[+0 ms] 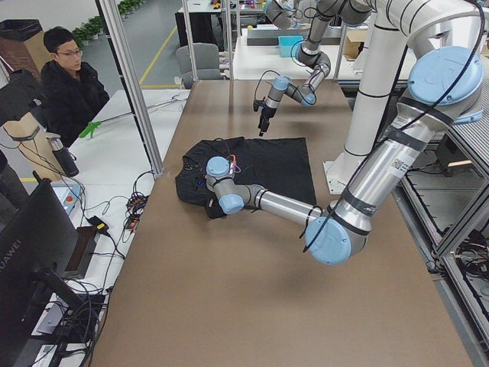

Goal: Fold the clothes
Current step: 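Sweep the left gripper across the sleeve, folding it onto the shirt body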

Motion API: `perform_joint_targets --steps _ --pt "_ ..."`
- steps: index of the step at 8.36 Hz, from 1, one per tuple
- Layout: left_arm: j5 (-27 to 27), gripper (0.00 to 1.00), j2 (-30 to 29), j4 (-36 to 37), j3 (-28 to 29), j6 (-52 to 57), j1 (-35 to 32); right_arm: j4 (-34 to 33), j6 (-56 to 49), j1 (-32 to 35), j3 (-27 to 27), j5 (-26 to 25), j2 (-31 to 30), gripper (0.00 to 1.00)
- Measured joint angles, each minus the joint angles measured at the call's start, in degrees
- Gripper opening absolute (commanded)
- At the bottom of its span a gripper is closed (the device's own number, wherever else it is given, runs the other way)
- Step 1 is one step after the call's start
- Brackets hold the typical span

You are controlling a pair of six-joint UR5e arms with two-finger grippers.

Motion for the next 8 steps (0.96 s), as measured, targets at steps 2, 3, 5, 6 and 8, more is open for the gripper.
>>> perform_joint_targets --steps 2,3,5,6,8 --pt "4.8 0.00 -3.3 0.5 0.2 -5.1 3.6 0.0 -0.1 -0.1 -0.2 0.0 -0.1 0.95" --pt "5.8 0.00 -6.1 1.6 1.4 -7.3 4.4 0.0 -0.2 -0.1 -0.3 0.0 -0.1 0.95" --pt "8.4 0.00 -12.2 4.5 5.3 -9.7 5.2 0.0 -0.3 -0.2 -0.5 0.0 -0.2 0.95" --pt "10.3 0.00 -14.1 5.0 6.9 -10.4 5.9 0.0 -0.3 -0.3 -0.6 -0.1 -0.2 0.95" --pt "12.9 0.00 -15.8 5.3 9.0 -11.5 7.3 0.0 -0.3 -0.6 -0.7 -0.1 -0.2 0.95"
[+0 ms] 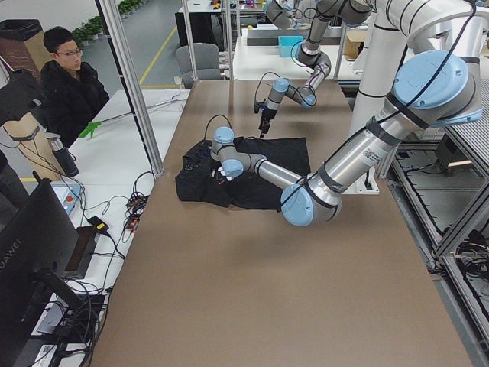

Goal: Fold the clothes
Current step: 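Sweep the left gripper across the sleeve, folding it onto the shirt body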

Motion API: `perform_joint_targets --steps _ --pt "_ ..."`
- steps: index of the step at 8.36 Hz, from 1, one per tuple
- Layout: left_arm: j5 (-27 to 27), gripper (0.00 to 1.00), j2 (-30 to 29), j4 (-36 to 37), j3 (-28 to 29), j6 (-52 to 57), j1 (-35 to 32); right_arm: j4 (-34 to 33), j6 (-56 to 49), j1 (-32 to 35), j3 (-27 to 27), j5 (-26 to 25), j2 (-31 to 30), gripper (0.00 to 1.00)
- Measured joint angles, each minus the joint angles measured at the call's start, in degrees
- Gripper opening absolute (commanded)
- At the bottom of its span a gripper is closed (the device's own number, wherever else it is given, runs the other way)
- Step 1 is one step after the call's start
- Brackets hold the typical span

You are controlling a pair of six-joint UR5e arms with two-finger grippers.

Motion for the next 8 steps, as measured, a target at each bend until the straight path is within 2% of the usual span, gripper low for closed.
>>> perform_joint_targets --steps 2,5,6,7,8 --pt "3.6 0.00 -1.4 -0.3 2.4 -1.0 1.1 0.0 -0.1 -0.1 -0.1 0.0 0.0 0.95" --pt "5.6 0.00 -4.0 -0.5 5.5 -2.2 1.6 0.0 -0.2 -0.1 -0.3 0.0 0.0 0.95" --pt "6.0 0.16 -4.6 -0.5 5.9 -3.5 2.3 0.0 -0.1 -0.1 -0.3 0.0 -0.1 0.95" --pt "6.3 0.83 -4.7 -0.7 5.9 -4.3 3.0 0.1 -0.1 -0.1 -0.3 0.0 -0.1 0.95" --pt "6.5 0.93 -4.7 -0.8 6.0 -4.7 3.4 0.1 -0.1 -0.1 -0.3 0.0 -0.1 0.95"
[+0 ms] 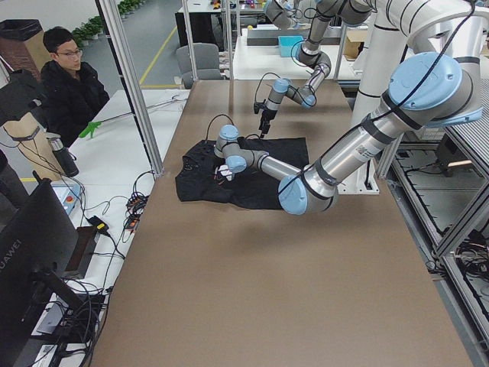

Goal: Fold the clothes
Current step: 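Sweep the left gripper across the sleeve, folding it onto the shirt body, then move the left gripper to one hem corner while the right moves to the other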

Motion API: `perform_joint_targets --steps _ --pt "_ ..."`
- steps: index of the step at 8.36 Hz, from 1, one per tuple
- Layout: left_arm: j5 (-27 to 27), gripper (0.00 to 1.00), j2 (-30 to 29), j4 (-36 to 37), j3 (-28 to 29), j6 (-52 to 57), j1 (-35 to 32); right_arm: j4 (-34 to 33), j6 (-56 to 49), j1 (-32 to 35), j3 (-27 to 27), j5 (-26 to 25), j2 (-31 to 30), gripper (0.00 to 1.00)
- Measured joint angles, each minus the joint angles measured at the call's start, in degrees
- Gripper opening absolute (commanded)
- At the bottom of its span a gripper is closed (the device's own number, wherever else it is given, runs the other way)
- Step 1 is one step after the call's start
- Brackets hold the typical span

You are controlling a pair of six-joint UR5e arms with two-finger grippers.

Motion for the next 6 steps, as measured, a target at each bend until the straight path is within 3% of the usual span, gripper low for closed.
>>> perform_joint_targets --steps 4,6 --pt "4.0 0.93 0.5 0.0 -1.2 -1.8 1.3 0.3 0.5 -0.5 -1.0 0.0 0.3 0.95" --pt "3.9 0.94 5.4 1.0 -9.4 -5.2 1.4 0.2 1.0 -0.5 -0.5 0.1 0.5 0.95"
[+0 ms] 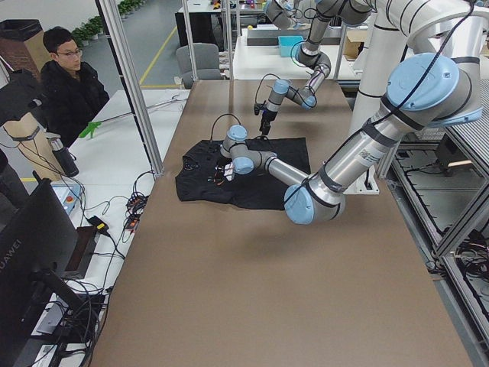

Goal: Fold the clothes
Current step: 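Move the left gripper to one hem corner while the right moves to the other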

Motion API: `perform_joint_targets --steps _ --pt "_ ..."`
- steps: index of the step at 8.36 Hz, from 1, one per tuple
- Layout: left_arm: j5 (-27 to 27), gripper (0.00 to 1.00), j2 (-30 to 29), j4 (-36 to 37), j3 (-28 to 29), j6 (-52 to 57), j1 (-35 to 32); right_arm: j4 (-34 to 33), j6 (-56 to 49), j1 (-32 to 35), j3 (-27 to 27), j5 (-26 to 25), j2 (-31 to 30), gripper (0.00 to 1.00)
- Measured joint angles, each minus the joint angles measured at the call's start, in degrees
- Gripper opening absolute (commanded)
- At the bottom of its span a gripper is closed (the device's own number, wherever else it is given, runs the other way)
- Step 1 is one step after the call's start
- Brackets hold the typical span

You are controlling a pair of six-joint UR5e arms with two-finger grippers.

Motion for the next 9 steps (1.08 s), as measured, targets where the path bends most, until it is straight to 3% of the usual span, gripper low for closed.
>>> perform_joint_targets --steps 2,4,6,7,9 --pt "0.6 0.94 8.6 4.5 -13.8 -5.3 2.0 -0.4 8.8 -0.2 1.2 -0.1 0.0 0.95" --pt "3.4 0.93 20.2 7.1 -28.7 -9.1 5.9 -2.8 23.7 -3.8 4.4 -3.6 -1.2 0.91" --pt "6.4 0.93 31.6 7.8 -41.3 -11.1 9.5 -10.8 35.6 -12.5 11.0 -11.2 -4.4 0.56" --pt "7.2 0.93 34.5 7.9 -44.3 -11.5 10.2 -13.6 40.2 -16.3 13.4 -13.2 -6.6 0.50" --pt "7.7 0.93 36.6 8.0 -46.3 -11.8 10.7 -15.4 44.9 -23.1 17.1 -14.6 -12.0 0.48"
